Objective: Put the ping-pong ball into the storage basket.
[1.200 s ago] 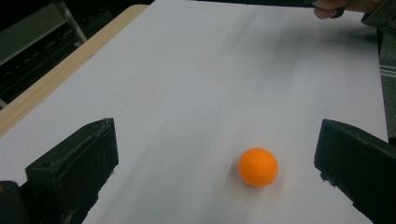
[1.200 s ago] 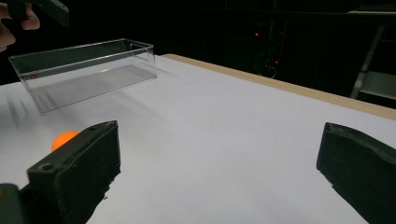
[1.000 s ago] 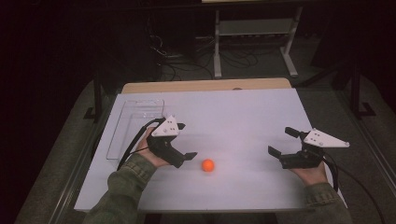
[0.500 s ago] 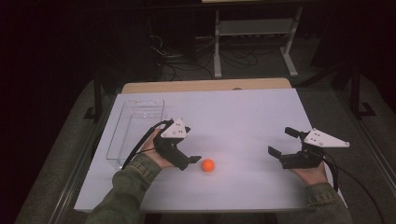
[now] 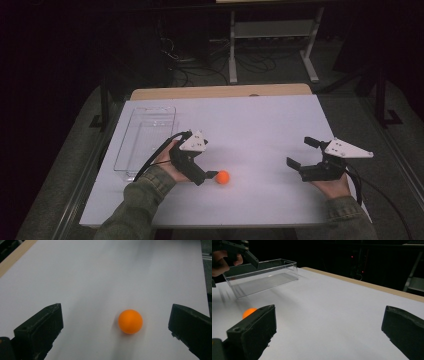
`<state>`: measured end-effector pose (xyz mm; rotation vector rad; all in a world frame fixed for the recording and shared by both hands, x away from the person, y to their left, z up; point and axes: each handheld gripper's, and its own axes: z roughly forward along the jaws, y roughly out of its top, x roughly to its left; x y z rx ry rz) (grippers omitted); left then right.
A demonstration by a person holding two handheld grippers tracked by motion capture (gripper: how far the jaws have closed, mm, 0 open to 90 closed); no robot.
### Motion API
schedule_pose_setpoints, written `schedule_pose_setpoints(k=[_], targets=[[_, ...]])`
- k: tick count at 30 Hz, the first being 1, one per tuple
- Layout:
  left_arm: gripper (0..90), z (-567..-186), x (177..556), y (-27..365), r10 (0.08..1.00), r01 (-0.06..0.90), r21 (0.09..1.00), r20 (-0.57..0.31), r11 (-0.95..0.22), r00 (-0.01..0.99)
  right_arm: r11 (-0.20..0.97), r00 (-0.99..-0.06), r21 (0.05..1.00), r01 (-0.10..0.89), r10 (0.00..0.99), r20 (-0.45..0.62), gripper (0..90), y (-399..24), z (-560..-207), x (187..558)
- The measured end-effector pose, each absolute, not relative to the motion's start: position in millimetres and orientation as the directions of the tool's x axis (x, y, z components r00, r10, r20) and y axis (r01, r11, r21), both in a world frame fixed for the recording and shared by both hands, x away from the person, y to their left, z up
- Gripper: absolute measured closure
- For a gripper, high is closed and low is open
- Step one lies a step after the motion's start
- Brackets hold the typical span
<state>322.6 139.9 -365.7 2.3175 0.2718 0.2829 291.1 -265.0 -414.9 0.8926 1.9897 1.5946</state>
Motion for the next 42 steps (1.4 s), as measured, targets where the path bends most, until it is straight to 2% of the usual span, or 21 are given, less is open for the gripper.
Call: schedule_pose_setpoints(k=[25, 42], targets=[[0.0, -381, 327, 127, 0.252, 0.114, 0.674, 0.110, -0.730, 0.961, 0.134, -0.693, 0.967, 0.216, 0.719, 0.055, 0.0, -266, -415, 291], [0.0, -390, 331, 116, 0.220, 0.114, 0.608, 0.102, -0.785, 0.970, 0.140, -0.690, 0.966, 0.215, 0.722, 0.049, 0.0, -266, -415, 291]])
